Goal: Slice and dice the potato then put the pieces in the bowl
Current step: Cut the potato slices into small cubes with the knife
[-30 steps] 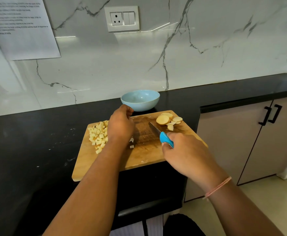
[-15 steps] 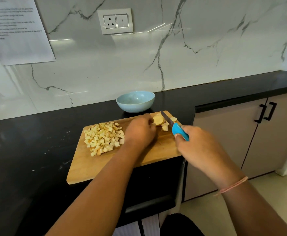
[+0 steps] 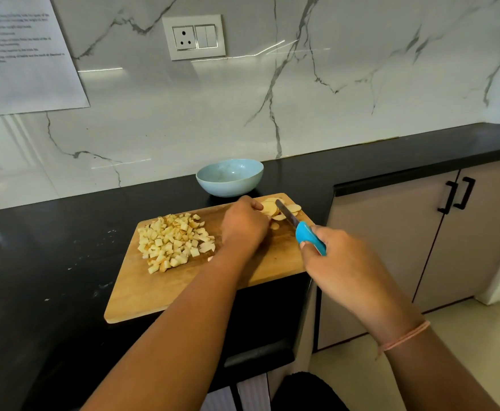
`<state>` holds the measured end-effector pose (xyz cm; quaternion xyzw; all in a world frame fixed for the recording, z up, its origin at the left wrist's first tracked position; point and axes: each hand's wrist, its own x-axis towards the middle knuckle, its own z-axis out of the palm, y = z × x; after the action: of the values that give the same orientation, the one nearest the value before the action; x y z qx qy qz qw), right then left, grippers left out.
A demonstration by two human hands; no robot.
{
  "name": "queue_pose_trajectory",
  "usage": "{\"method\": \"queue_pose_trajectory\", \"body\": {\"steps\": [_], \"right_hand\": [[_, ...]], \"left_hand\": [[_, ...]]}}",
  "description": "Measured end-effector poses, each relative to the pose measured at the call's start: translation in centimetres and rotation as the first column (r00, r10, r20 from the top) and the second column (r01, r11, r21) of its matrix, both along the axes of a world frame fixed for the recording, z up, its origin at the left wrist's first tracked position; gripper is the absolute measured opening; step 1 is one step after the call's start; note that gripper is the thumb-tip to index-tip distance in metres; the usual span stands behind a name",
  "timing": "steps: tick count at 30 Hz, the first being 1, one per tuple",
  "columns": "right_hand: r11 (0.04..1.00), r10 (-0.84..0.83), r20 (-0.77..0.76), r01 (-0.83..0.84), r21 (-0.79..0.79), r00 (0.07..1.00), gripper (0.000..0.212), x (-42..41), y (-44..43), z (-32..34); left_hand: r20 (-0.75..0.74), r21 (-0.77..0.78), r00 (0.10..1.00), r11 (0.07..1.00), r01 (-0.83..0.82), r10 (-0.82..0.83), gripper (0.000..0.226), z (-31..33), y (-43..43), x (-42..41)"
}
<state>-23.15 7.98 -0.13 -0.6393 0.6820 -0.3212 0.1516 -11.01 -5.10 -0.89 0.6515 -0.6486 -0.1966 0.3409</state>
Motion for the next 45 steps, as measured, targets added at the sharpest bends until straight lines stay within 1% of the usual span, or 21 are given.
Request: {"method": "queue_pose_trajectory", "body": {"steps": [3, 6, 9, 12, 16, 21, 24, 26, 29, 31, 33, 36, 38, 42, 44, 45], "right_hand": [[0.999, 0.041, -0.043, -0.04, 0.028, 0.998, 0.036, 1.2, 0.0, -0.3], [0.995, 0.083, -0.089, -0.077, 0.068, 0.993, 0.035, 2.4, 0.0, -0.5], [0.99, 0.124, -0.085, -0.117, 0.084, 0.989, 0.038, 3.1, 0.3, -0.2], [0.995, 0.098, -0.091, -0.096, 0.031, 0.991, 0.038, 3.2, 0.0, 0.5], [0.996, 0.091, -0.114, -0.088, 0.029, 0.989, 0.034, 3.3, -0.8, 0.8], [0.991, 0.123, -0.138, -0.115, 0.064, 0.983, 0.037, 3.8, -1.5, 0.8], [0.991, 0.124, -0.168, -0.112, 0.079, 0.978, 0.041, 4.2, -1.8, 1.0], [0.987, 0.132, -0.182, -0.113, 0.111, 0.974, 0.043, 4.5, -2.1, 0.9], [0.986, 0.125, -0.198, -0.1, 0.132, 0.972, 0.043, 4.8, -2.1, 1.0], [0.985, 0.13, -0.214, -0.101, 0.142, 0.968, 0.043, 4.9, -1.6, 1.0], [0.984, 0.129, -0.224, -0.097, 0.149, 0.966, 0.043, 4.9, -0.7, 1.0], [0.982, 0.123, -0.208, -0.089, 0.165, 0.97, 0.044, 4.3, 0.7, 1.3], [0.98, 0.119, -0.19, -0.084, 0.181, 0.975, 0.041, 3.9, 1.2, 1.9], [0.989, 0.101, -0.175, -0.08, 0.121, 0.979, 0.039, 4.0, 0.3, 2.6], [0.99, 0.103, -0.183, -0.084, 0.11, 0.978, 0.04, 4.6, -0.6, 2.6], [0.99, 0.107, -0.186, -0.087, 0.11, 0.977, 0.041, 4.9, -1.1, 2.5]], "left_hand": [[-0.156, -0.034, 0.987, 0.998, -0.05, 0.044, 0.006, 0.1, 0.0, 2.3], [-0.19, -0.051, 0.979, 0.995, -0.085, 0.074, 0.005, 0.2, 0.0, 3.6], [-0.105, -0.005, 0.993, 0.998, -0.061, 0.06, 0.011, 0.2, 0.0, 4.1], [0.005, -0.003, 0.998, 0.998, -0.06, 0.06, 0.019, 0.2, -0.1, 4.4], [0.079, -0.013, 0.994, 0.997, -0.079, 0.079, 0.011, 0.2, 0.0, 4.3], [0.162, 0.035, 0.986, 0.999, -0.037, 0.03, 0.016, 0.4, 0.4, 4.3], [0.198, 0.032, 0.979, 0.998, -0.044, 0.037, 0.015, 0.4, 0.5, 4.2], [0.258, 0.04, 0.966, 0.998, -0.047, 0.035, 0.013, 0.5, 0.7, 4.1], [0.353, 0.058, 0.935, 0.998, -0.032, 0.01, 0.02, 0.7, 0.9, 3.9], [0.42, 0.057, 0.908, 0.998, -0.027, 0.0, 0.02, 1.0, 1.1, 3.7], [0.453, 0.051, 0.892, 0.998, -0.03, 0.004, 0.018, 1.1, 1.3, 3.6], [0.442, 0.027, 0.897, 0.999, -0.039, 0.023, 0.015, 1.0, 1.3, 3.6], [0.398, 0.024, 0.917, 0.999, -0.044, 0.031, 0.015, 0.7, 1.3, 3.8], [0.203, 0.047, 0.977, 0.996, -0.081, 0.07, 0.013, 0.4, 1.0, 4.3], [0.136, 0.034, 0.984, 0.992, -0.119, 0.114, 0.01, 0.5, 1.0, 4.4], [0.111, 0.026, 0.986, 0.991, -0.13, 0.126, 0.017, 0.4, 1.0, 4.4]]}}
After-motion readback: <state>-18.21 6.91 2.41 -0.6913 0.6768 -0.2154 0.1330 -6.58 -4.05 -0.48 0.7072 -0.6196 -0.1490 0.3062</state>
